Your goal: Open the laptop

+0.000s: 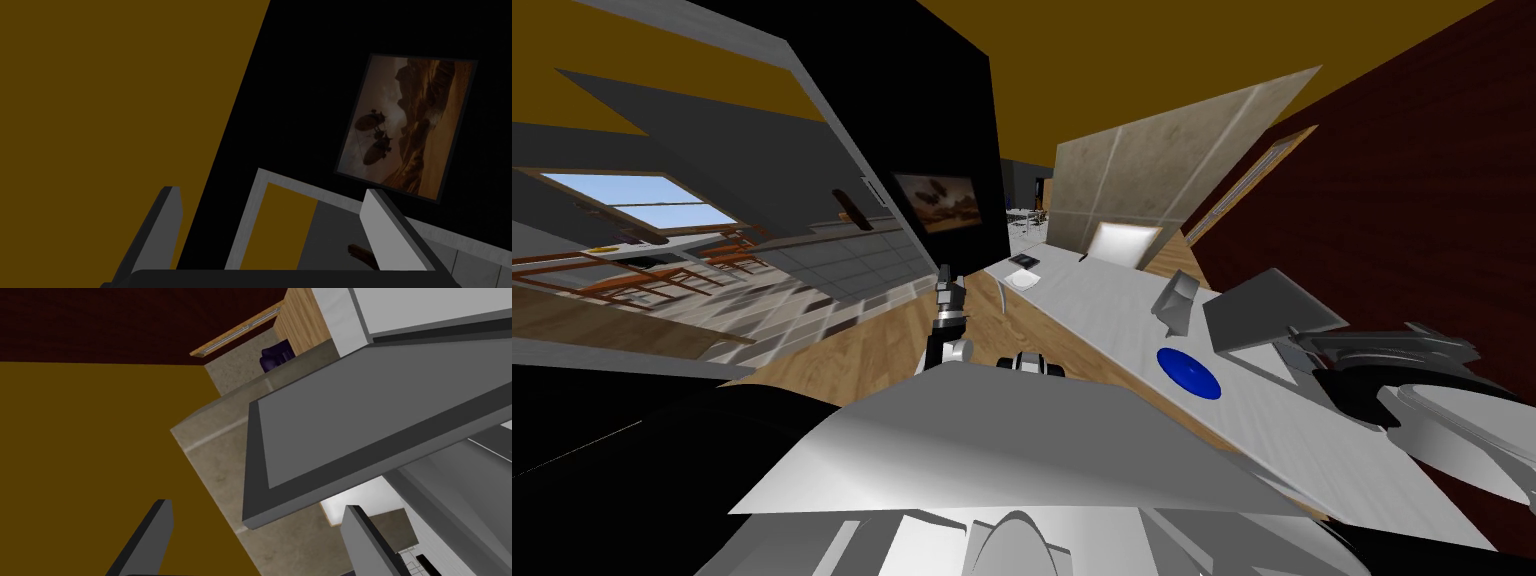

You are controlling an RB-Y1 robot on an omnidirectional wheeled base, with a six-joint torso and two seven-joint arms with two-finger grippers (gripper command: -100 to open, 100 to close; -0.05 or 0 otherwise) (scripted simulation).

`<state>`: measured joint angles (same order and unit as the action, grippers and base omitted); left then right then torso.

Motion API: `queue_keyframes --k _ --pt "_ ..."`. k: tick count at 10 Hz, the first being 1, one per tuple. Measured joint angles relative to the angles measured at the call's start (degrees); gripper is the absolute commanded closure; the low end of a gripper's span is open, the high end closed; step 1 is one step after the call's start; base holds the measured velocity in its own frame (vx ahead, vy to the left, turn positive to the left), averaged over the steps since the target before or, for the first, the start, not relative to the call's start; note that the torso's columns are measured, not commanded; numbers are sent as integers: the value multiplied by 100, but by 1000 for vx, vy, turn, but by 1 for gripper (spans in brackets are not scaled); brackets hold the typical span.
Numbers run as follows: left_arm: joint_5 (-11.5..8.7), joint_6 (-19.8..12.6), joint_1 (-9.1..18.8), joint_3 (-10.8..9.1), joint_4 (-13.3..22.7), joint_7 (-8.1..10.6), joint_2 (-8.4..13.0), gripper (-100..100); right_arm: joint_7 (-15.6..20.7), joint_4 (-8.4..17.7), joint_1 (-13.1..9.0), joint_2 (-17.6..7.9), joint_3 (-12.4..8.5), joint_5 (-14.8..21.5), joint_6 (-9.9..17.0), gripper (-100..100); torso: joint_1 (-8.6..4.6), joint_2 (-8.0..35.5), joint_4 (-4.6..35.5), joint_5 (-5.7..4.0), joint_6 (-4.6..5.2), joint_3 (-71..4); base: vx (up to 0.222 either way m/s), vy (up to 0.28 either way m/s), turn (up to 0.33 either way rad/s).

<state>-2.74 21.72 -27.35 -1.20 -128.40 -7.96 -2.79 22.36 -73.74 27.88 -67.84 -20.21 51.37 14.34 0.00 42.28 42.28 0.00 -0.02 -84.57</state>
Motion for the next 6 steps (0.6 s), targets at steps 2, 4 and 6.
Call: queue_keyframes --k 2,4,6 --pt "0 0 0 0 0 0 0 0 16 -2 0 -2 3 10 17 100 -8 7 2 -3 3 5 0 0 0" --pt "0 0 1 -1 0 0 1 0 -44 34 -69 37 -12 -85 -35 100 -26 15 4 -6 3 9 -74 -93 4" --pt "0 0 1 -1 1 0 1 0 -199 109 -209 105 -46 -289 -164 100 -21 16 4 -10 5 11 -118 -96 0"
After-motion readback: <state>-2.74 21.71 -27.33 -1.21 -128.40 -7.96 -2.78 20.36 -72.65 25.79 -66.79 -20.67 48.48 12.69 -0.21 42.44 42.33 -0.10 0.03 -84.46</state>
